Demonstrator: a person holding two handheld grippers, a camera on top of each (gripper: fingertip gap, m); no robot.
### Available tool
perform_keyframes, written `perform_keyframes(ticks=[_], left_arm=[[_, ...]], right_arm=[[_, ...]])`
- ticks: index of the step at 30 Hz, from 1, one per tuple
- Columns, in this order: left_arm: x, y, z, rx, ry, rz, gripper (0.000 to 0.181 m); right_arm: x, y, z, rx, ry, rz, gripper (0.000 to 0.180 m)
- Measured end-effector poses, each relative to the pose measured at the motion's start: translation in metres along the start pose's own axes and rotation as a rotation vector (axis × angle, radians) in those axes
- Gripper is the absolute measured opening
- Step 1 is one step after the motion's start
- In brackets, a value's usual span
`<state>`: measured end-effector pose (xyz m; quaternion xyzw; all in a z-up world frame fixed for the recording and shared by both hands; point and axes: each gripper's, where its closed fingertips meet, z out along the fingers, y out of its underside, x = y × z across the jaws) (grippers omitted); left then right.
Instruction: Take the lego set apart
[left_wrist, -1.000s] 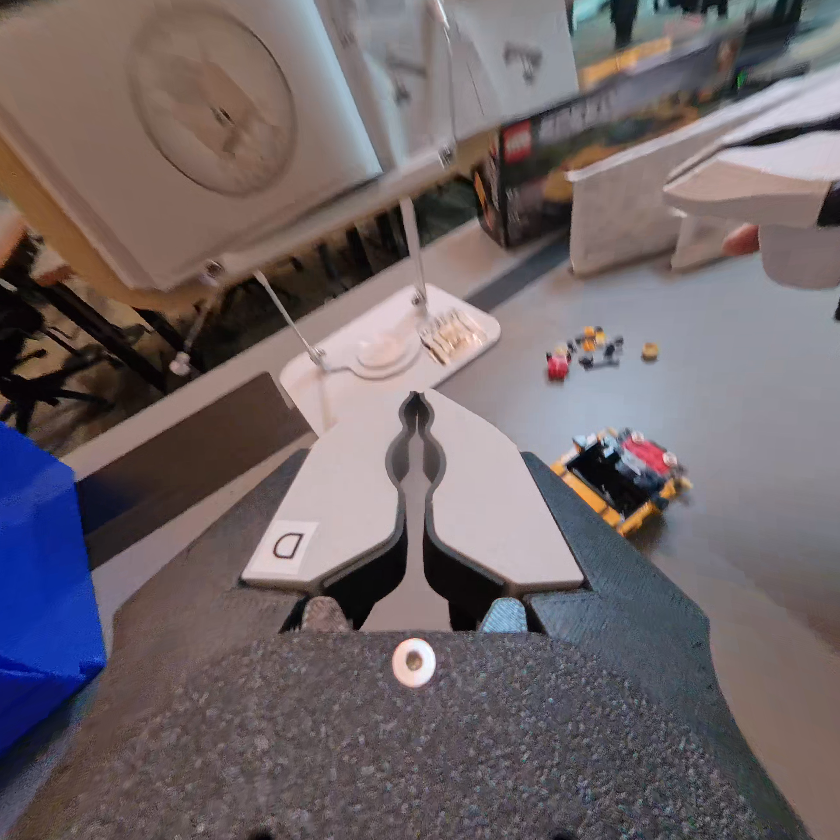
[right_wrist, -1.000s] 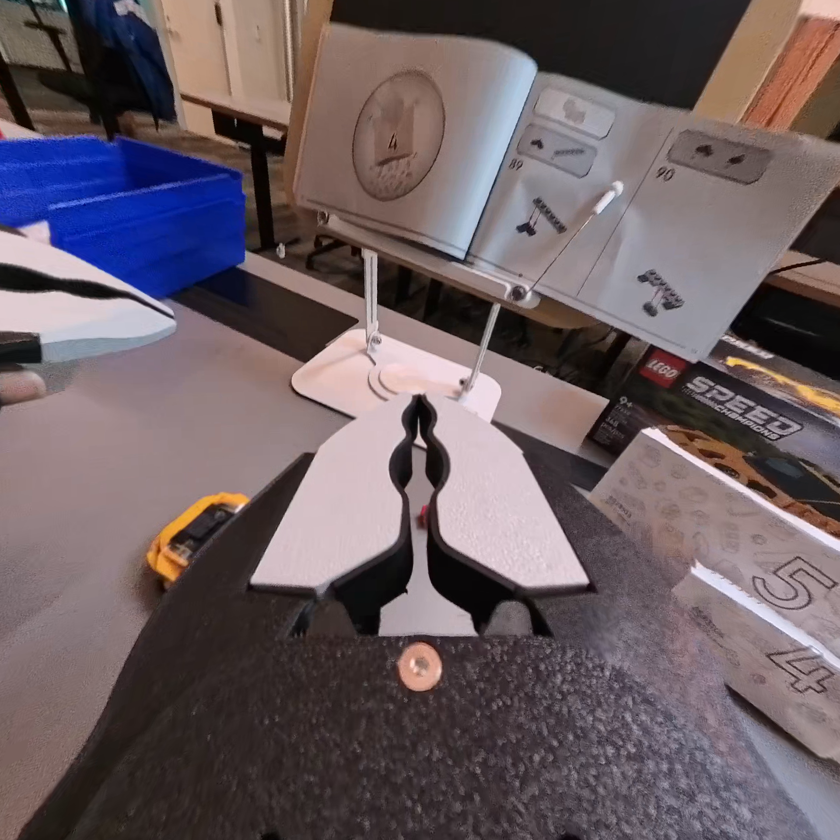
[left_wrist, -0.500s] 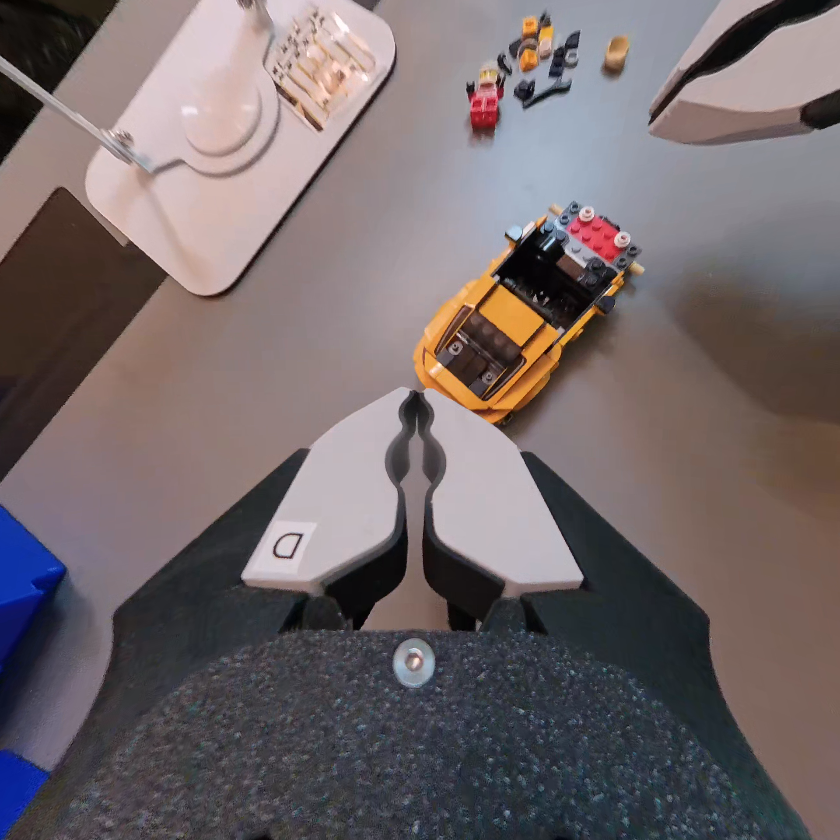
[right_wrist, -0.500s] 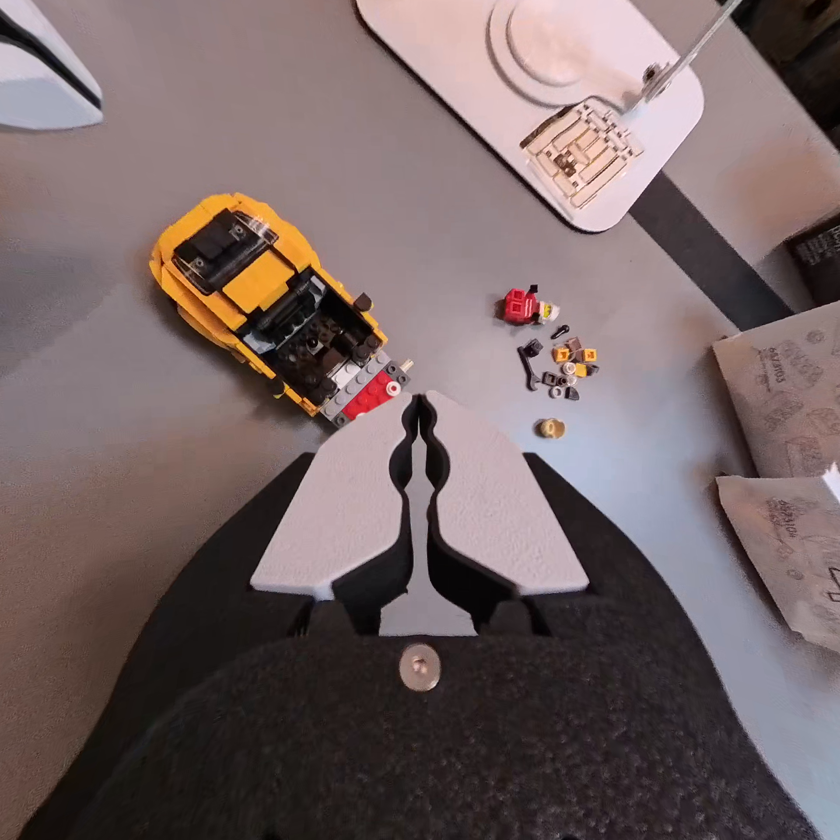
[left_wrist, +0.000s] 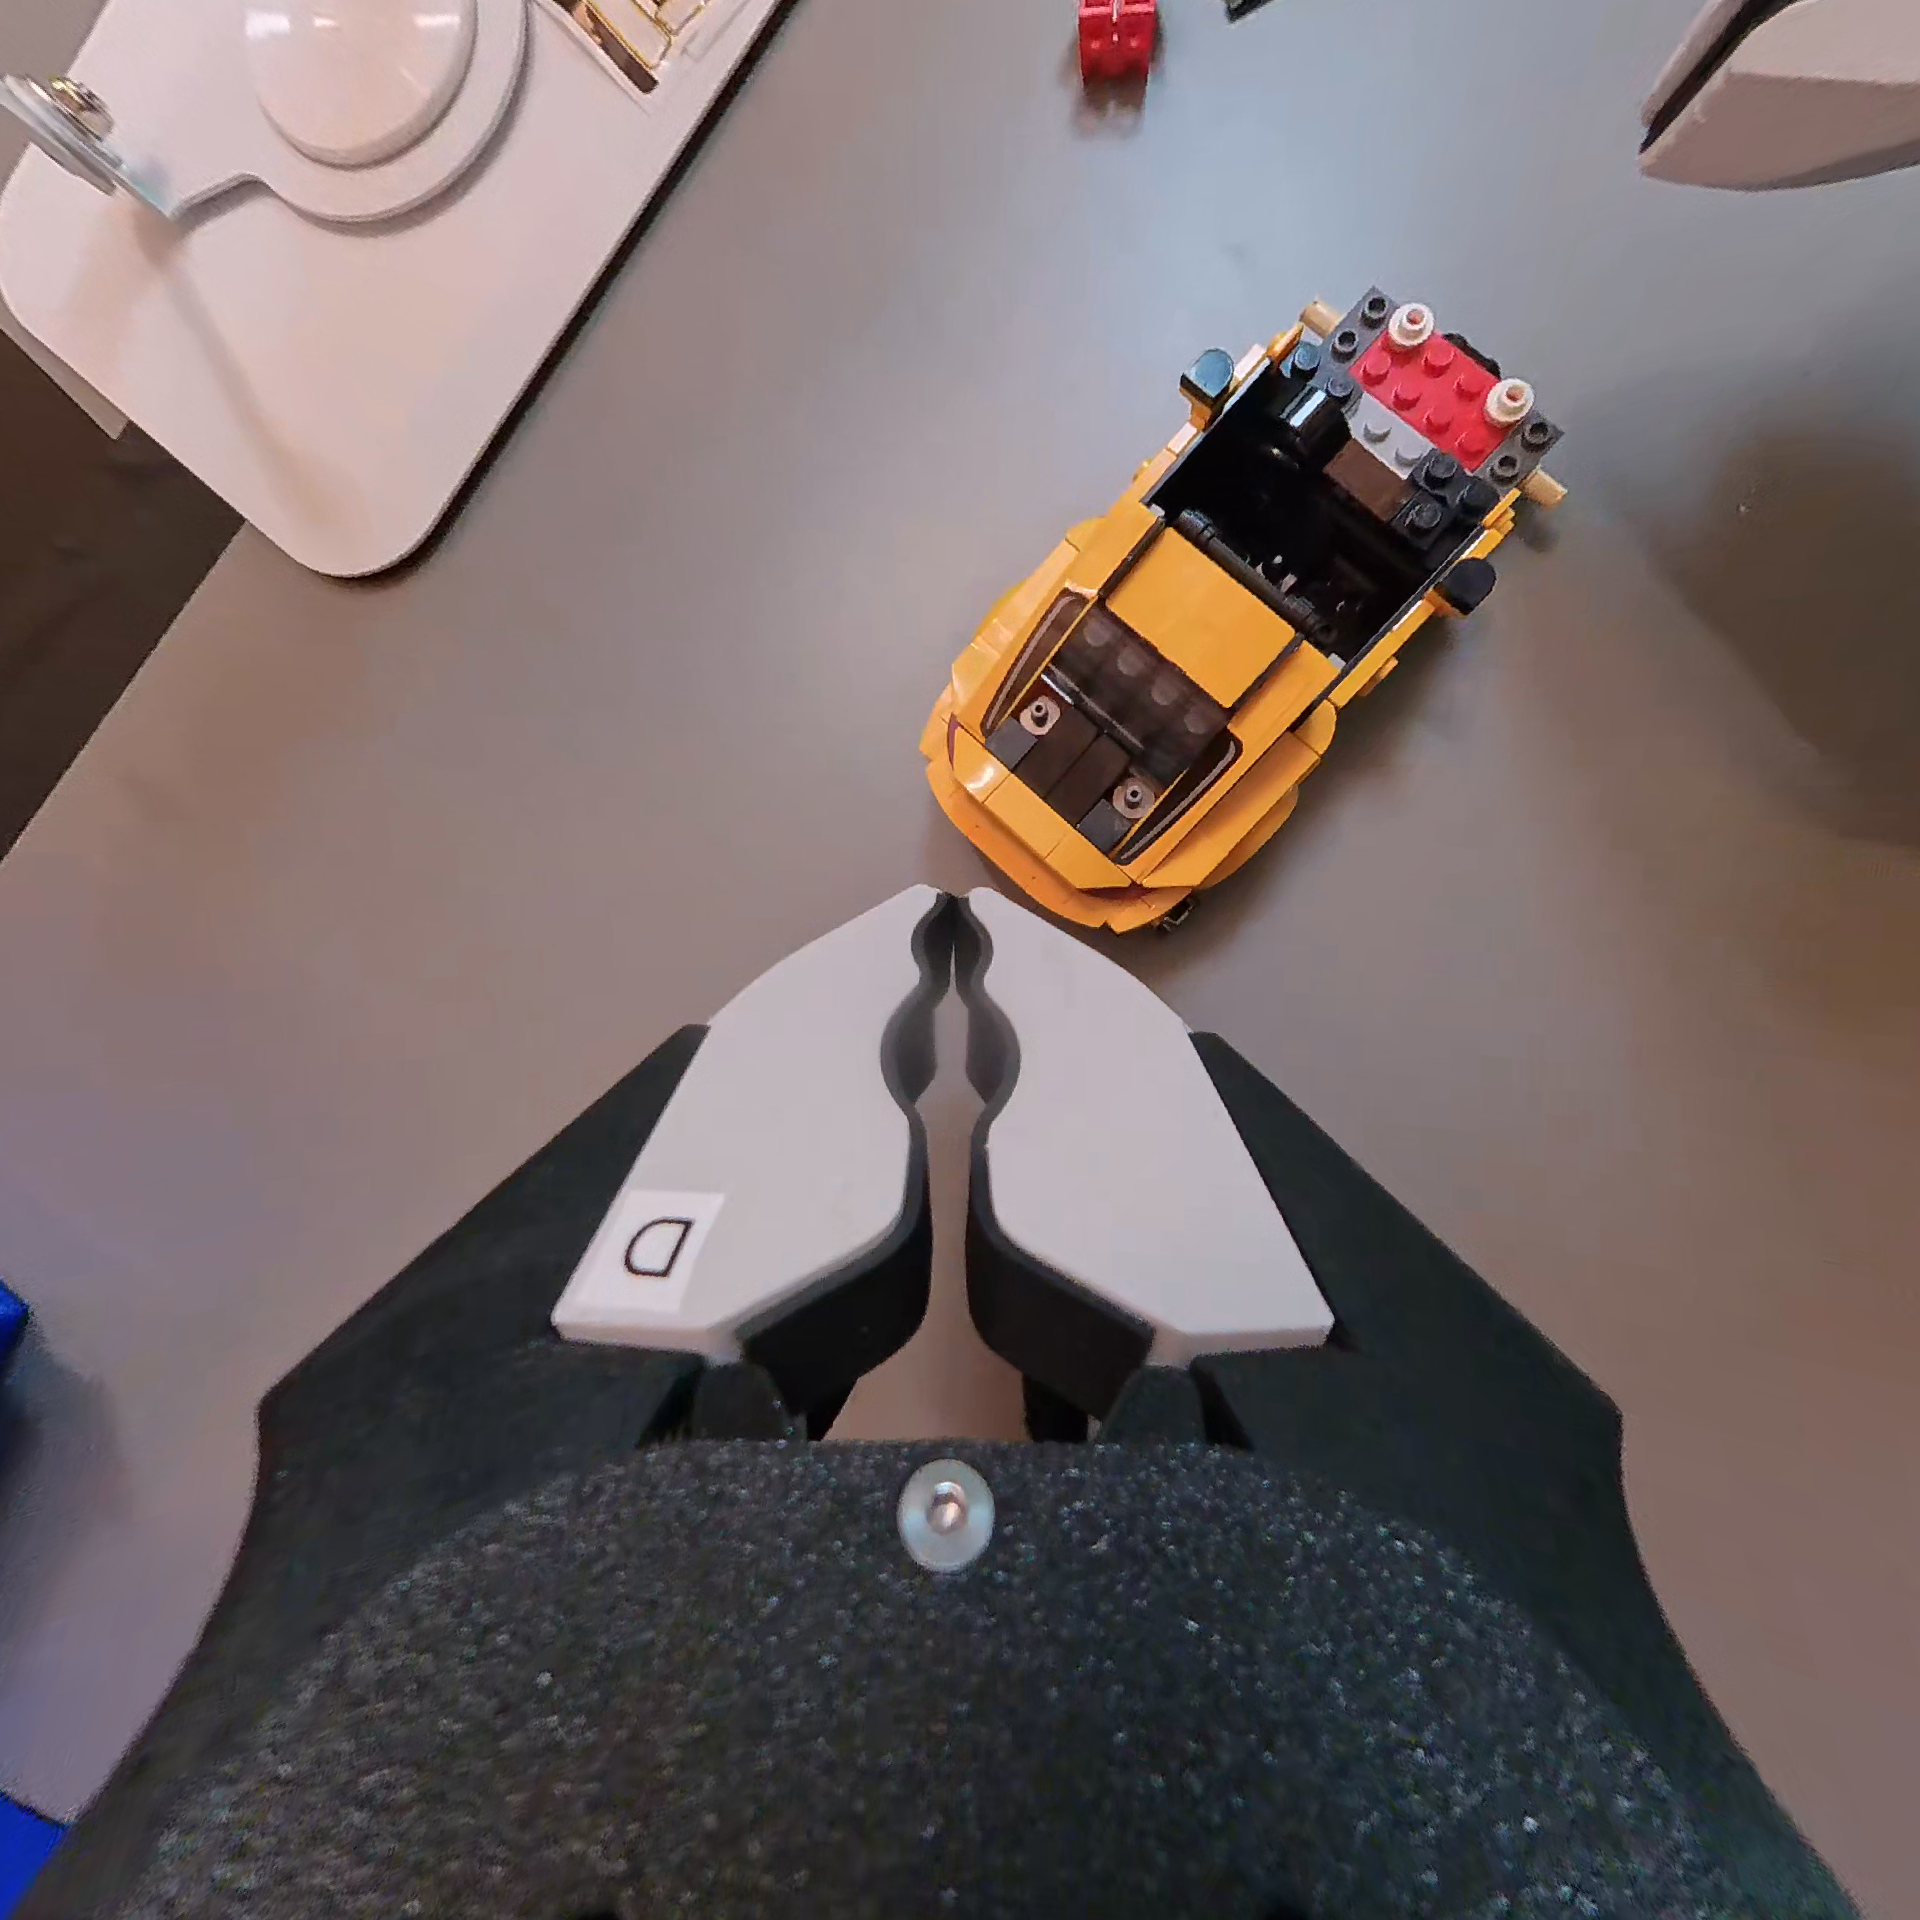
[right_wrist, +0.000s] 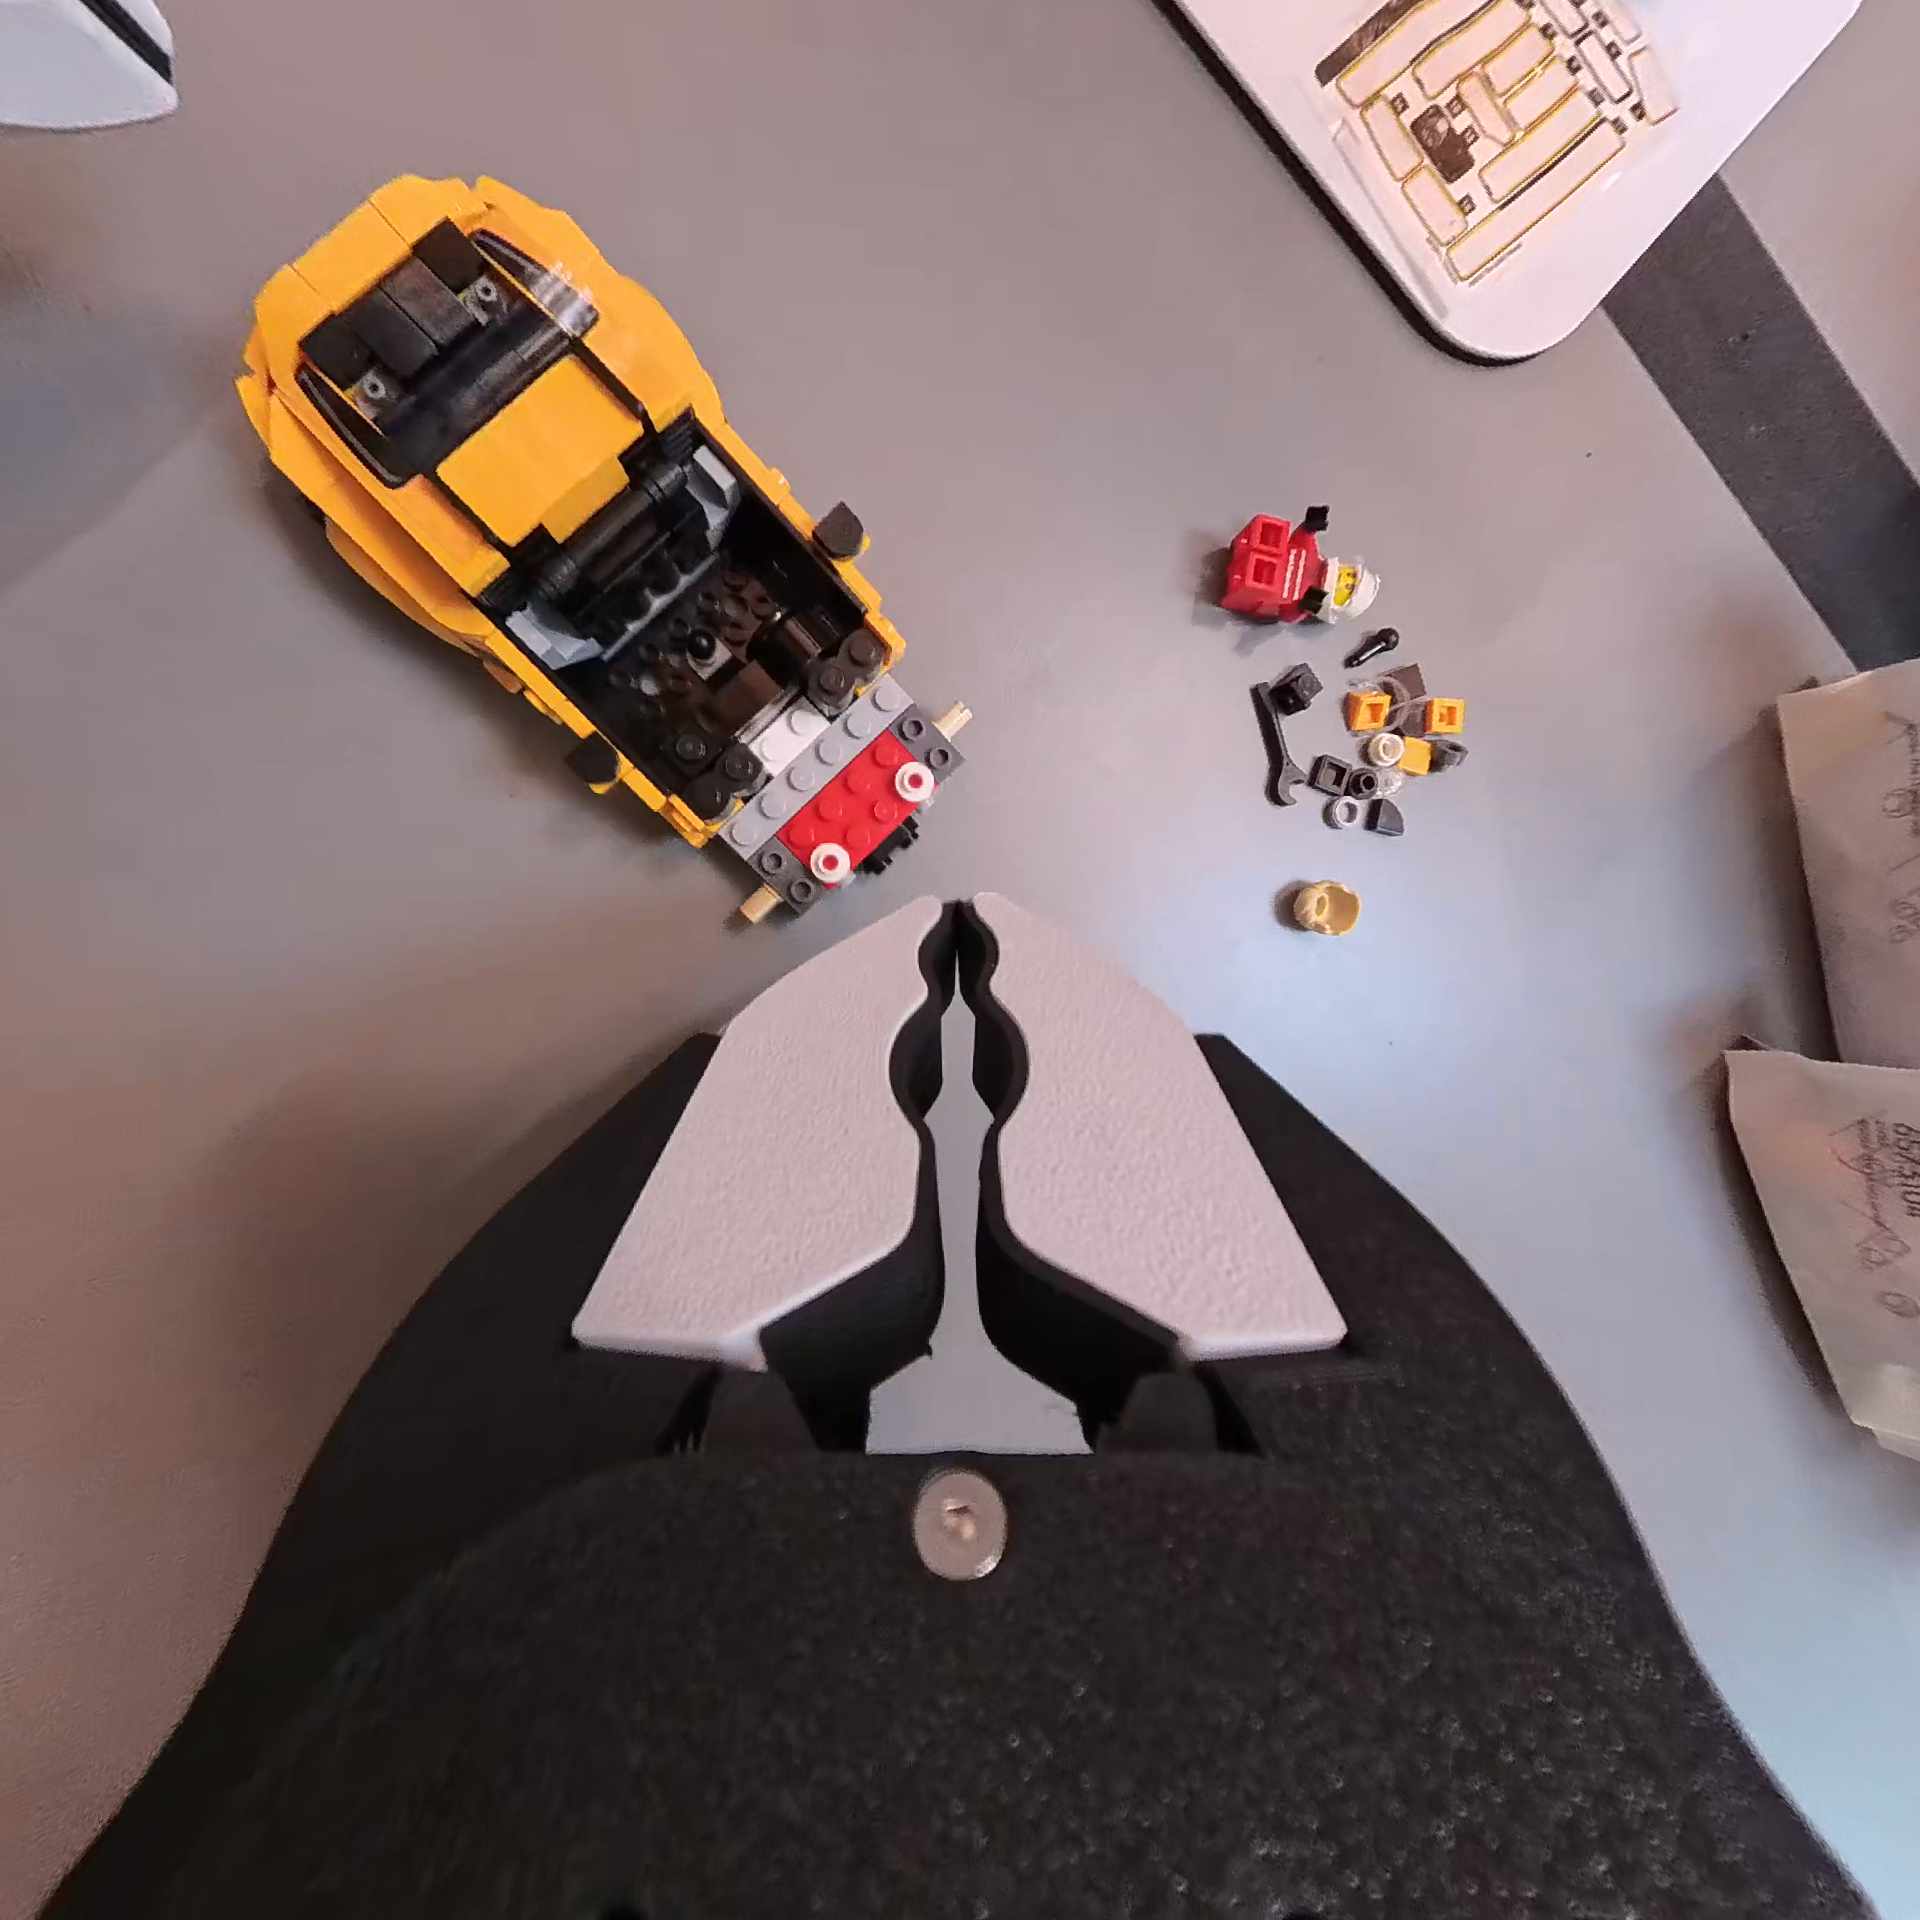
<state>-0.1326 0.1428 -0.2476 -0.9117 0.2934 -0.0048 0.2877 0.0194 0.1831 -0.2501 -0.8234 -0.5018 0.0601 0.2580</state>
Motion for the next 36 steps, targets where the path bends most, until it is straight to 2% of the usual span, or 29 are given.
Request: perform_keyframes(ticks=[10,17,27,36], left_arm=[[-0.007,-0.009,0.006,0.081,-0.049,0.004,0.000],[0.001,-0.022,-0.008,0.170,-0.096,0.070,0.000],[0.013,0.025,-0.030,0.261,-0.129,-0.013,0.000],[0.028,0.037,-0.031,0.334,-0.160,-0.038,0.000]], right_arm=[[-0.003,0.010,-0.001,0.056,0.028,-0.013,0.000],[-0.018,0.029,-0.014,0.167,0.085,0.042,0.000],[-0.036,0.032,-0.028,0.329,0.092,0.183,0.000],[-0.047,0.027,-0.022,0.435,0.124,0.244,0.000]])
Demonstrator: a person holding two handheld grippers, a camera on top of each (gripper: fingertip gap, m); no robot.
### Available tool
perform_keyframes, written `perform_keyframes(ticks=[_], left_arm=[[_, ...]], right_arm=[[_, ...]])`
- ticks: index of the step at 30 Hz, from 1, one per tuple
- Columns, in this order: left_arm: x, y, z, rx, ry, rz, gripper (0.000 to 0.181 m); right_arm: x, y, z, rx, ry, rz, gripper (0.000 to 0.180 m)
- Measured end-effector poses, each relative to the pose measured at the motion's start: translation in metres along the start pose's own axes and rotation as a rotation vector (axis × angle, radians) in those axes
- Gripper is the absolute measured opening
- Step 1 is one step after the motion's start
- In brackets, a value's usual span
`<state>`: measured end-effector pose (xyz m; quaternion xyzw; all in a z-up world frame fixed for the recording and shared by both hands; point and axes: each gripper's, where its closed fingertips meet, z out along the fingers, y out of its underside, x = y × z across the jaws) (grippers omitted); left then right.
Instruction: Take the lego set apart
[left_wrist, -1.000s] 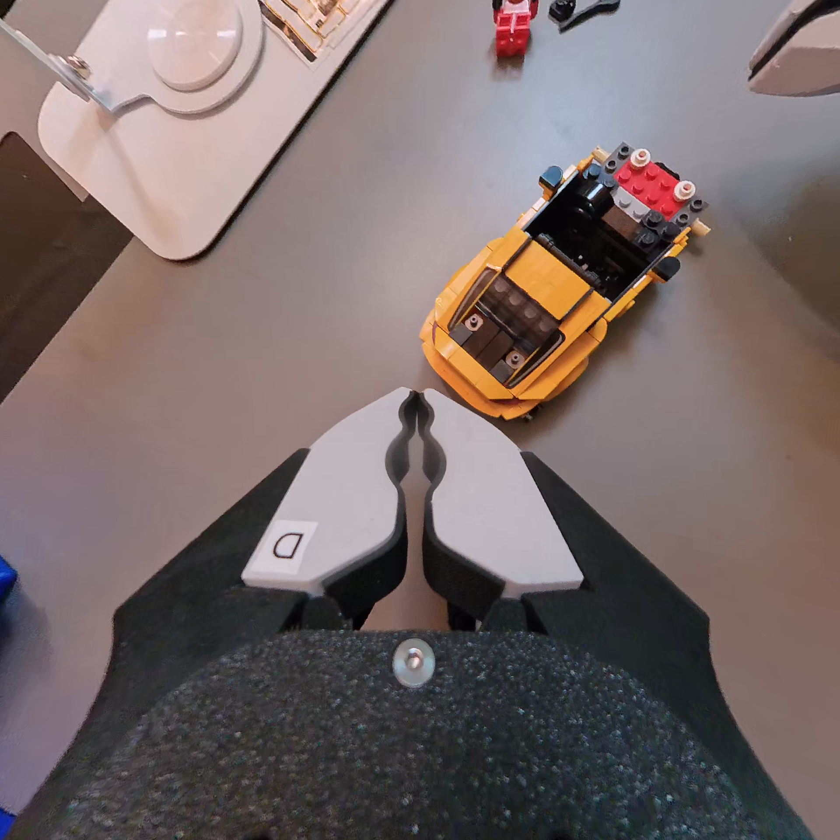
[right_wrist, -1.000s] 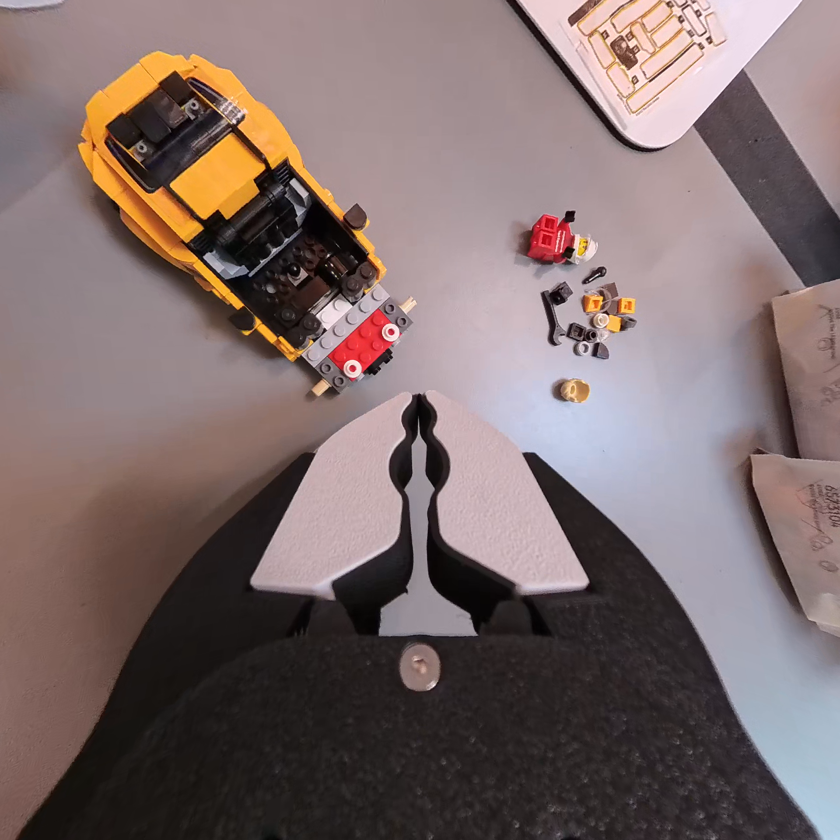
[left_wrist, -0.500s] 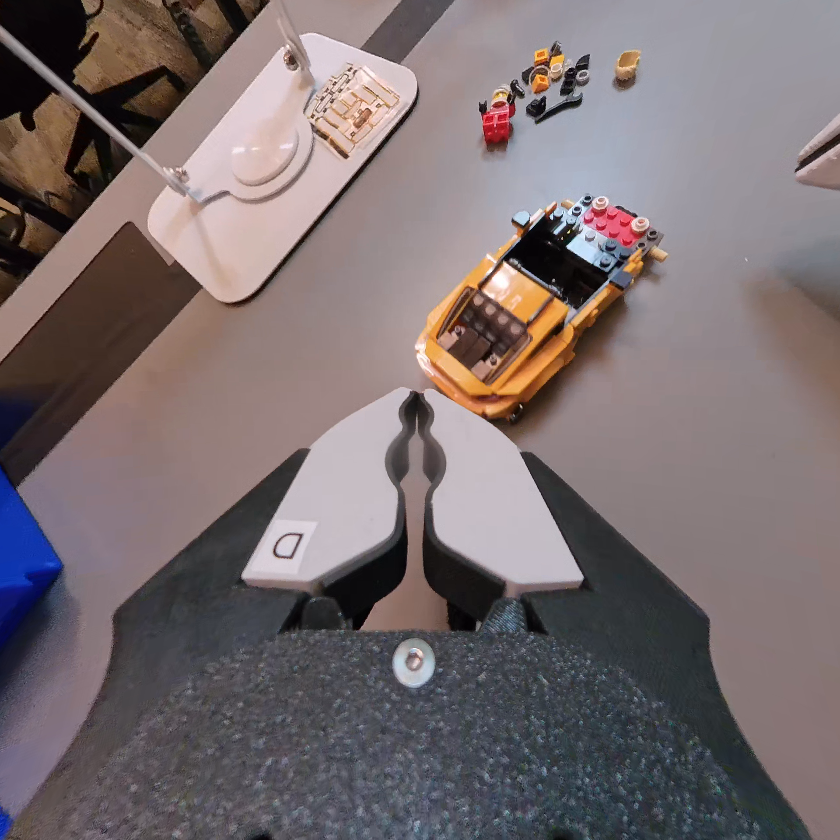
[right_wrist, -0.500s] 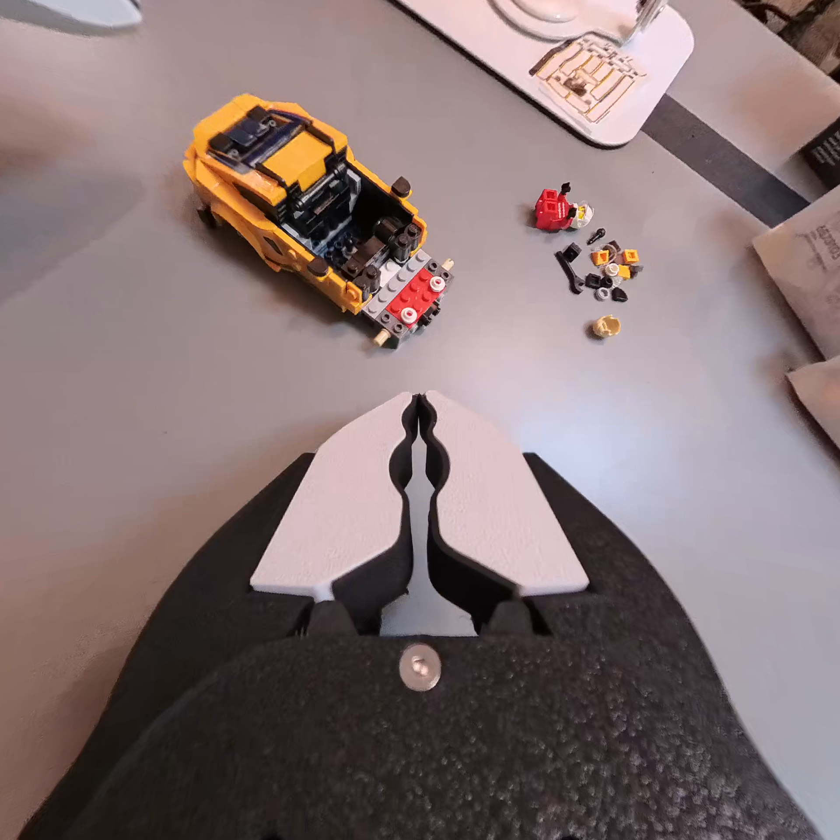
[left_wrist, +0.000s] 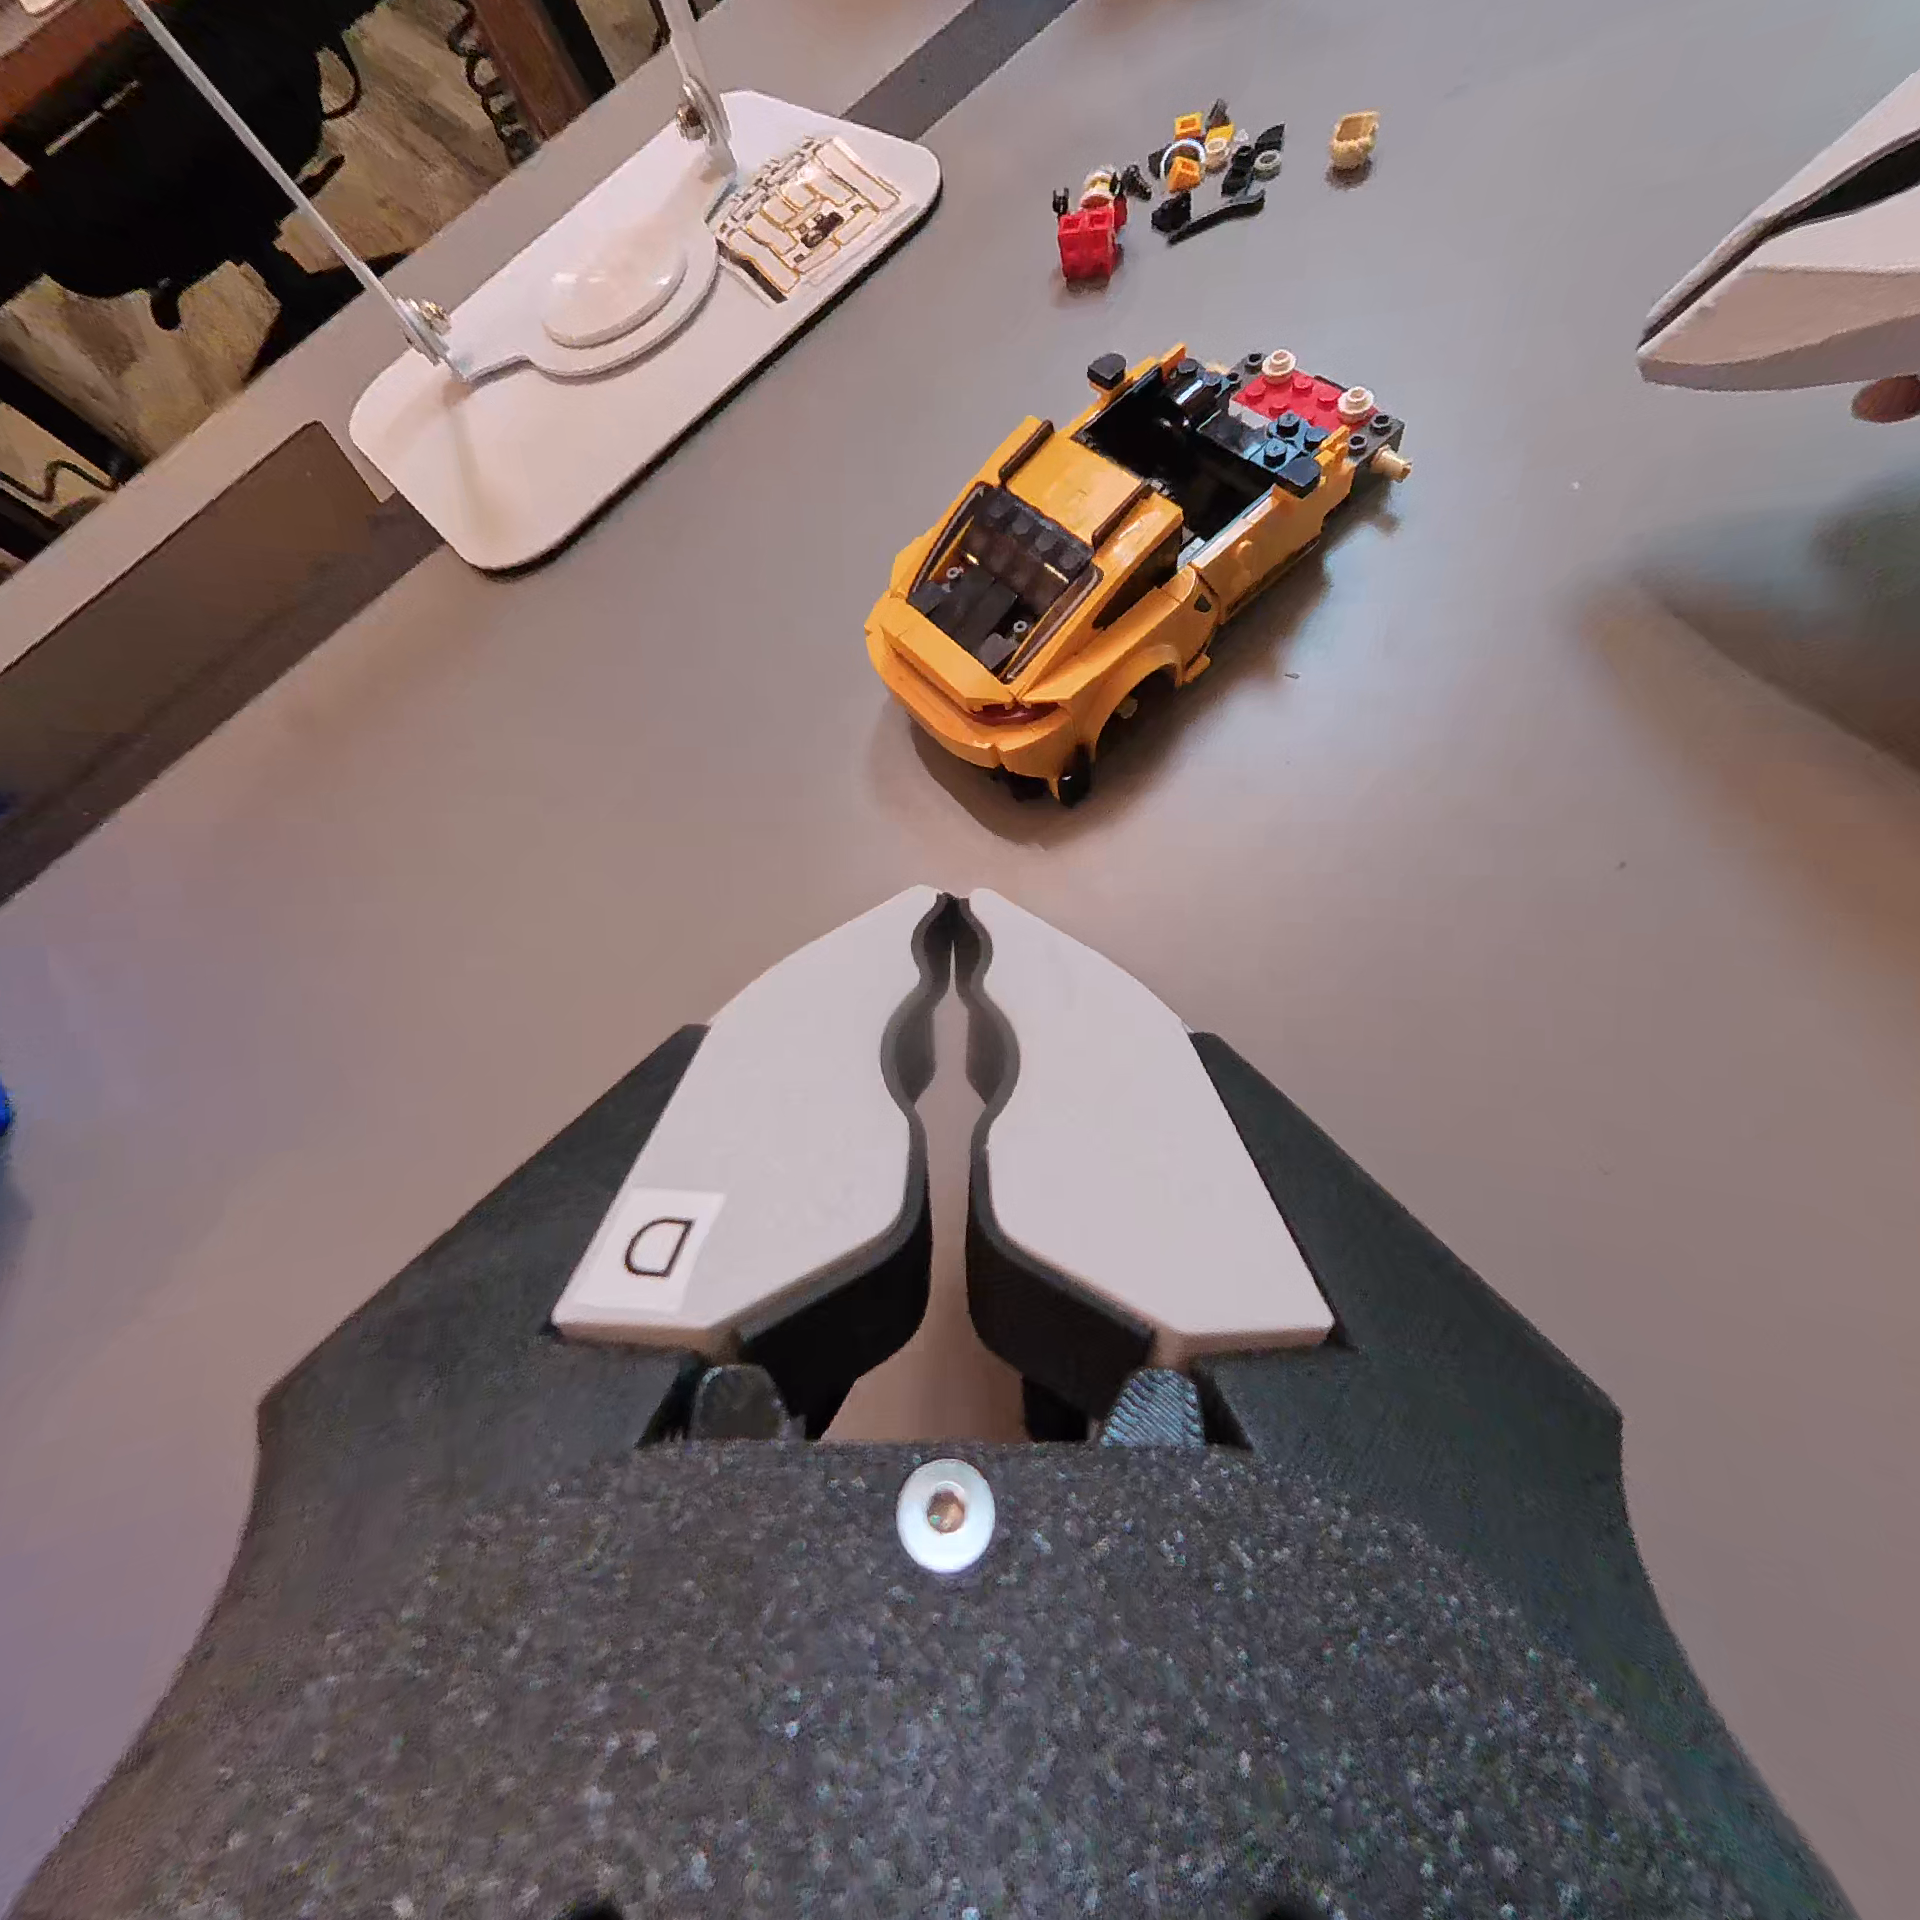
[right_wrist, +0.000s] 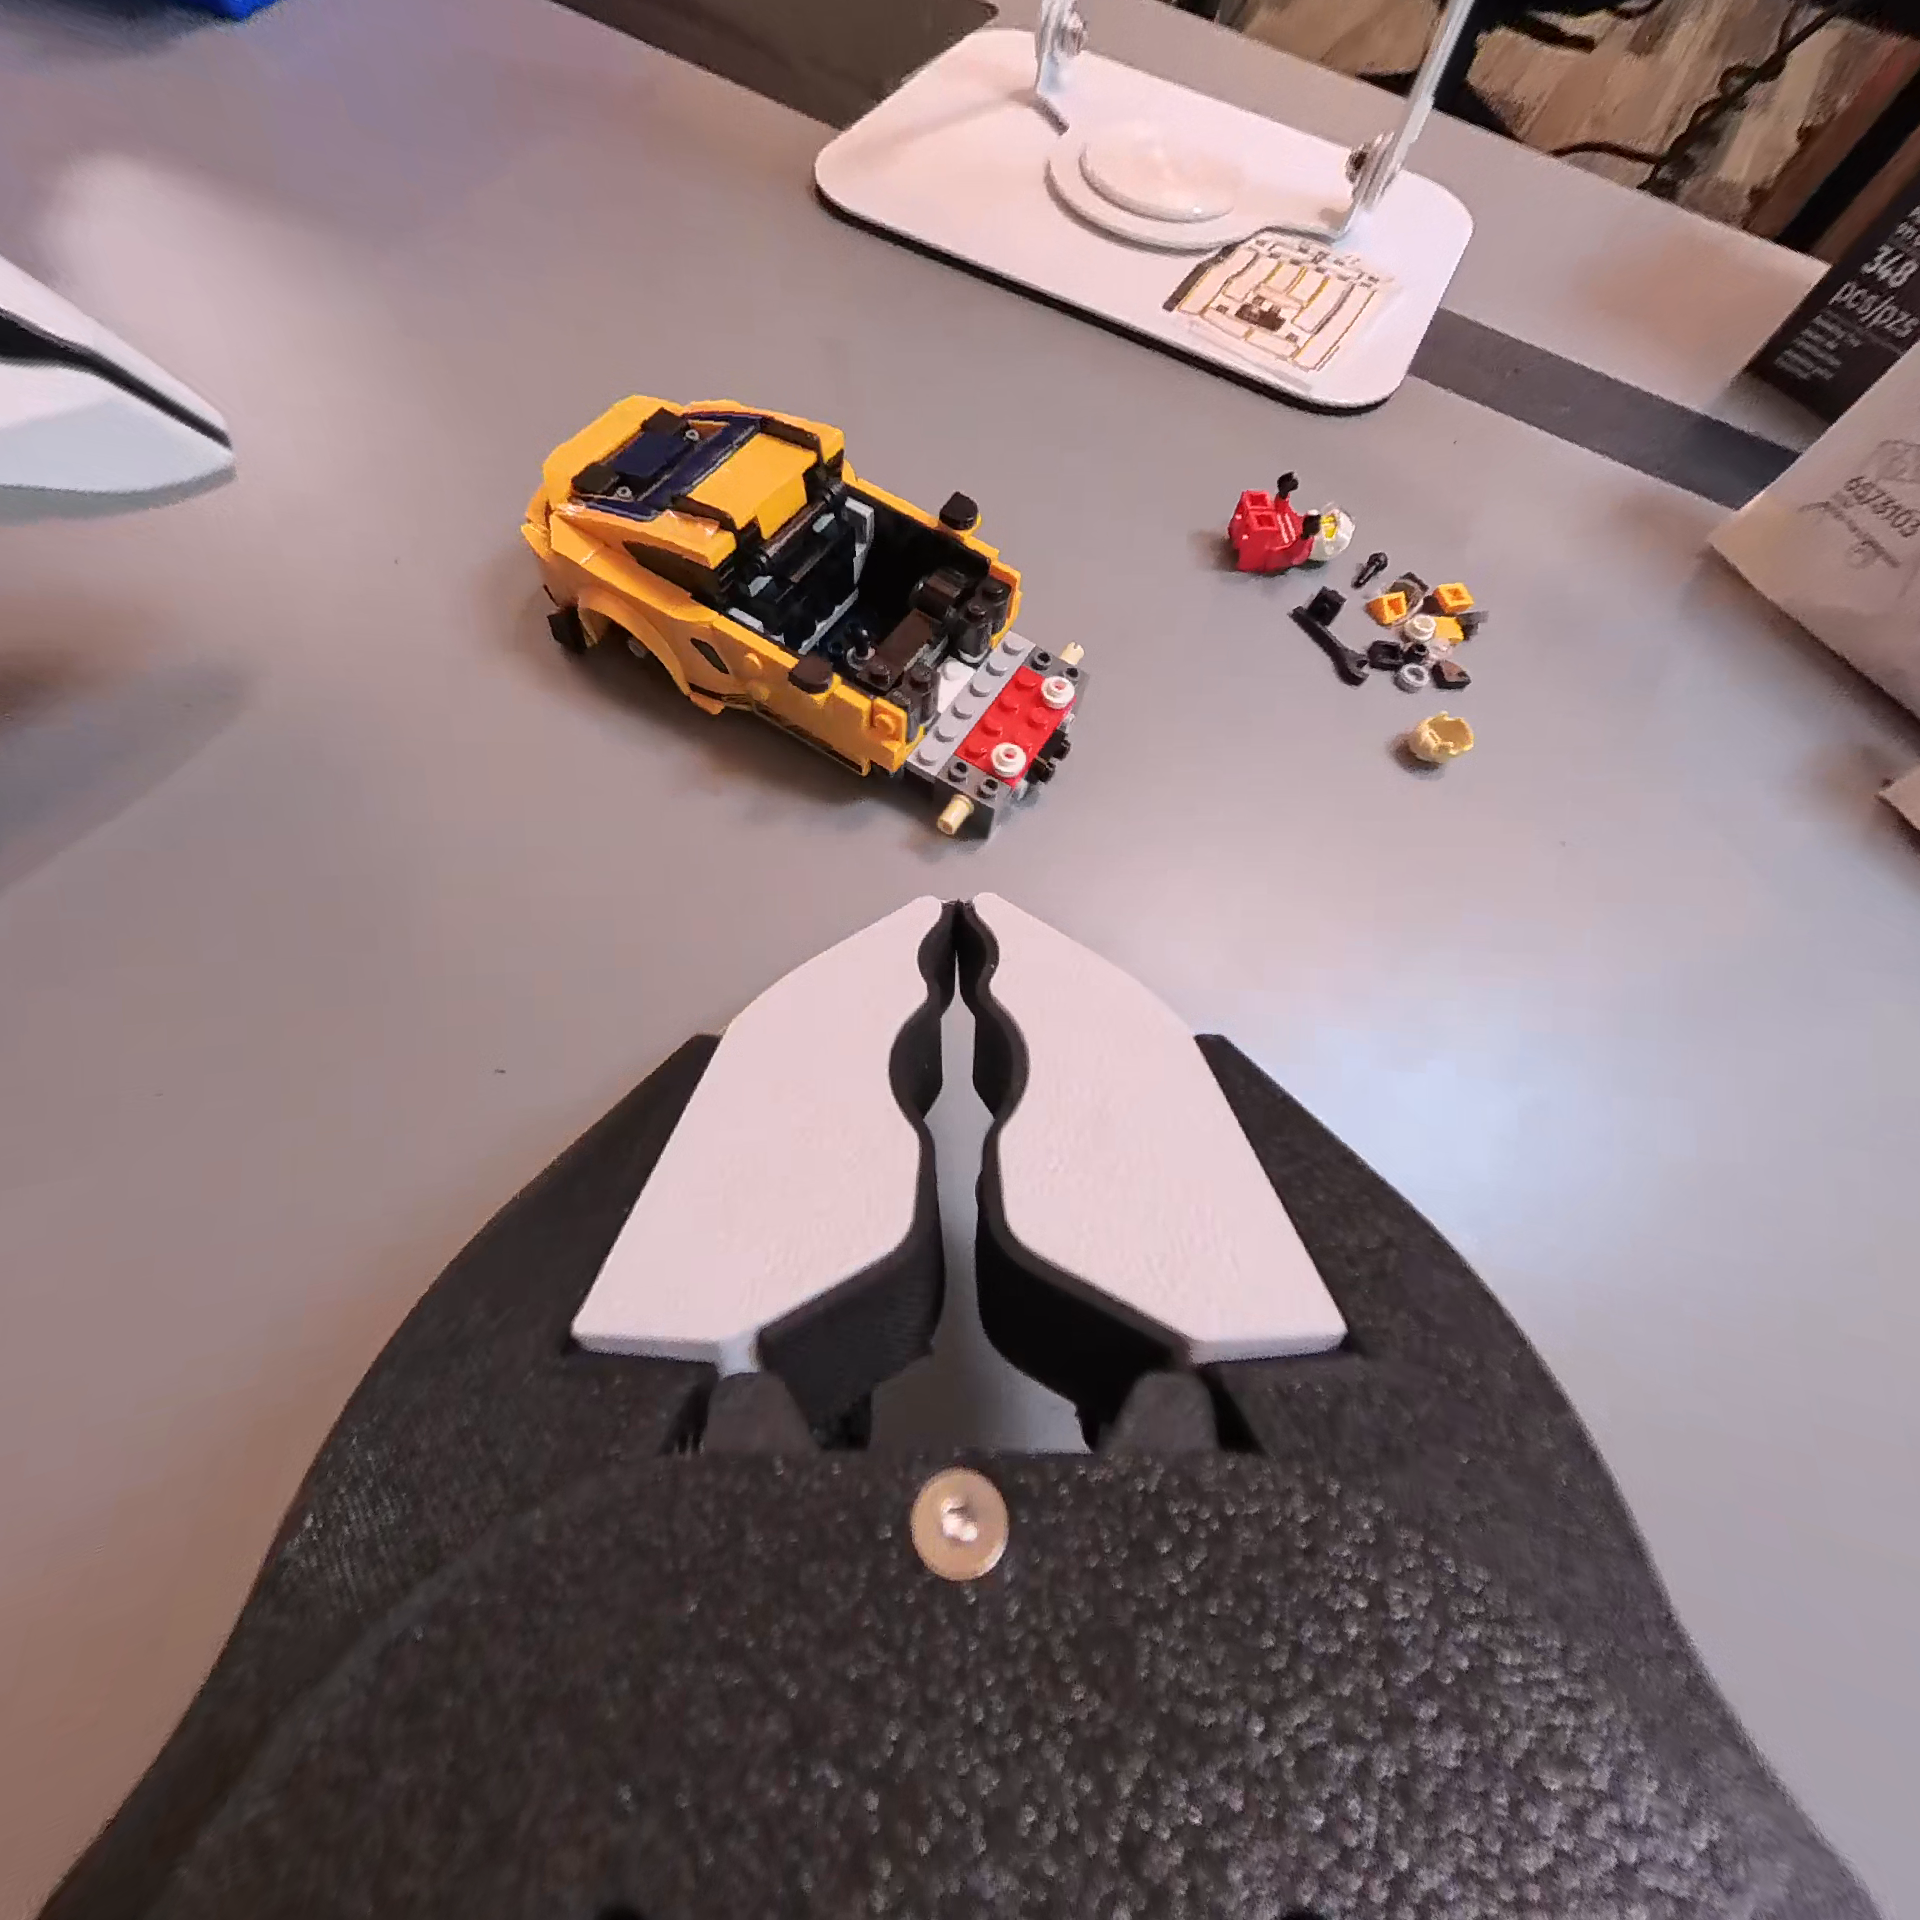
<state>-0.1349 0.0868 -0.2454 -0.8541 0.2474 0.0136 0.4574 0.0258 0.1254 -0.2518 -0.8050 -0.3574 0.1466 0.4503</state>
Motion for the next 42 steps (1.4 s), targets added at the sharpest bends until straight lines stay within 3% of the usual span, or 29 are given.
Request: perform_keyframes(ticks=[7,31,37,42], left_arm=[[0.000,0.014,0.015,-0.020,-0.011,0.007,0.000],[-0.018,-0.010,0.015,0.085,-0.079,0.000,0.000],[-0.032,-0.028,0.016,0.127,-0.135,0.027,0.000],[-0.053,-0.066,0.012,0.200,-0.197,0.052,0.000]], right_arm=[[-0.003,0.002,0.002,0.017,0.011,-0.004,0.000],[0.000,-0.015,-0.002,0.102,0.038,-0.013,0.000],[0.010,-0.042,-0.004,0.163,0.061,-0.028,0.000],[0.015,-0.092,-0.007,0.257,0.067,-0.035,0.000]])
